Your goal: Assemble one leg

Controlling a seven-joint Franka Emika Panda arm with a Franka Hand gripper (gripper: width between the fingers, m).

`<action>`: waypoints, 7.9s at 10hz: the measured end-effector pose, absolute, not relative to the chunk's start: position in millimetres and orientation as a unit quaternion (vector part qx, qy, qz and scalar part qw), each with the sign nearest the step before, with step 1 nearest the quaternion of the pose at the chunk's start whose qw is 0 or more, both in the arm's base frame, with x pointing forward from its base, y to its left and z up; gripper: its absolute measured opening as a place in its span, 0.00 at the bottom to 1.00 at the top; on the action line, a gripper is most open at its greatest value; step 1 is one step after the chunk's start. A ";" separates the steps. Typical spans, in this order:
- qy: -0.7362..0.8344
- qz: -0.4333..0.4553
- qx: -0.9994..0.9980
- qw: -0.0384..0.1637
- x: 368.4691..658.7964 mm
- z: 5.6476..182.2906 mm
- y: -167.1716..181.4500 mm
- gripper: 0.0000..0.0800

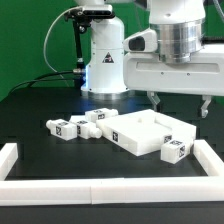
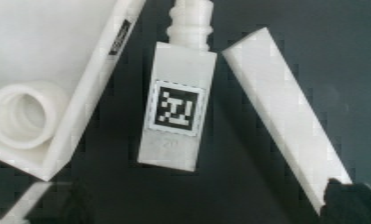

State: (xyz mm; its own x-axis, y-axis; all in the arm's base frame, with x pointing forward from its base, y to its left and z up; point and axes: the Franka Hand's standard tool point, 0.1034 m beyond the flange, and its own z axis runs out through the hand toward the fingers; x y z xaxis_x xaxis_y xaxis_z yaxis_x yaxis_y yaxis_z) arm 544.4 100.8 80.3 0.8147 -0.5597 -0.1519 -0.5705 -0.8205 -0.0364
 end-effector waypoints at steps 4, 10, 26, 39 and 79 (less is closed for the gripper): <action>0.304 0.032 -0.951 0.048 542.9 53.3 111.1 0.81; 0.260 0.054 -0.963 0.035 545.0 35.4 95.9 0.81; 0.207 0.025 -0.977 0.046 555.9 44.0 98.2 0.01; 0.084 0.006 -0.996 0.041 538.2 43.4 124.6 0.80; -0.152 -0.009 -0.988 0.021 460.1 46.2 -127.1 0.37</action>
Offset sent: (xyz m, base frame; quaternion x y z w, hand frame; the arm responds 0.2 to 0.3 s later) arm 0.0000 0.0000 0.0000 0.0000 0.0000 0.0000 1.0000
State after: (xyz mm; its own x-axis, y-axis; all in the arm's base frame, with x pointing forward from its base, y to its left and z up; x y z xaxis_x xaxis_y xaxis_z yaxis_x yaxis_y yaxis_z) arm 460.1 -127.1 46.2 0.9535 0.3004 0.0241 0.3012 -0.9528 -0.0382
